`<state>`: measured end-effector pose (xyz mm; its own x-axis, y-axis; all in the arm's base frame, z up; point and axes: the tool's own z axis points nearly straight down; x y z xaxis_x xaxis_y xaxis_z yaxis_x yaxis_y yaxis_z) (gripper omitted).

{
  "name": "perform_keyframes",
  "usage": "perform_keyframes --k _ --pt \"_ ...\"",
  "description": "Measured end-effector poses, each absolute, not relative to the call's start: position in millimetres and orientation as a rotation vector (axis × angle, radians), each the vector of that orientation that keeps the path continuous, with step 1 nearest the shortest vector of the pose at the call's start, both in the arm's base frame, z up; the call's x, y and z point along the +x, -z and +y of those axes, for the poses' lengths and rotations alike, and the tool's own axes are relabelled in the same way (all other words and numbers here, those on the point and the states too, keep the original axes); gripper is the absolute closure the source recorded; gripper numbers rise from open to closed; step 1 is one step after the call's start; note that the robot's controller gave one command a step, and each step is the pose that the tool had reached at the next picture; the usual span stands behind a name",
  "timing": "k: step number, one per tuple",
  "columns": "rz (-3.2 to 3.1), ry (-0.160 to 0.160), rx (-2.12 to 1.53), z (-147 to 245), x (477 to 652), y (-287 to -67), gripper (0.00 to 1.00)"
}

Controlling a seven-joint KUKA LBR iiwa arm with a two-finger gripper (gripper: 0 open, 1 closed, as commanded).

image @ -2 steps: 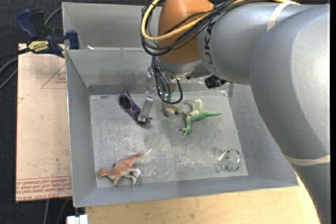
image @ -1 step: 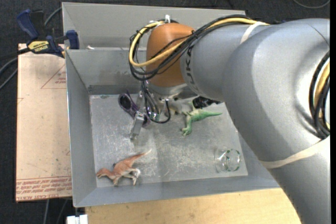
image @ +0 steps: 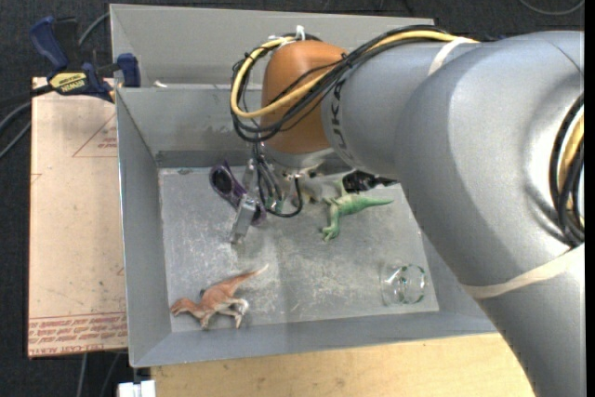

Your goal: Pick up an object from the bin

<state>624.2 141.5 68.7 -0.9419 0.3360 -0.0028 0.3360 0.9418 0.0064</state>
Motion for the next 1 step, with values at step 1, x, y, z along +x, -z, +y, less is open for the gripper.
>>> perform_keyframes --k 1 --pt "3.110 -0.007 0.487 144.7 625.6 -67.1 1.00"
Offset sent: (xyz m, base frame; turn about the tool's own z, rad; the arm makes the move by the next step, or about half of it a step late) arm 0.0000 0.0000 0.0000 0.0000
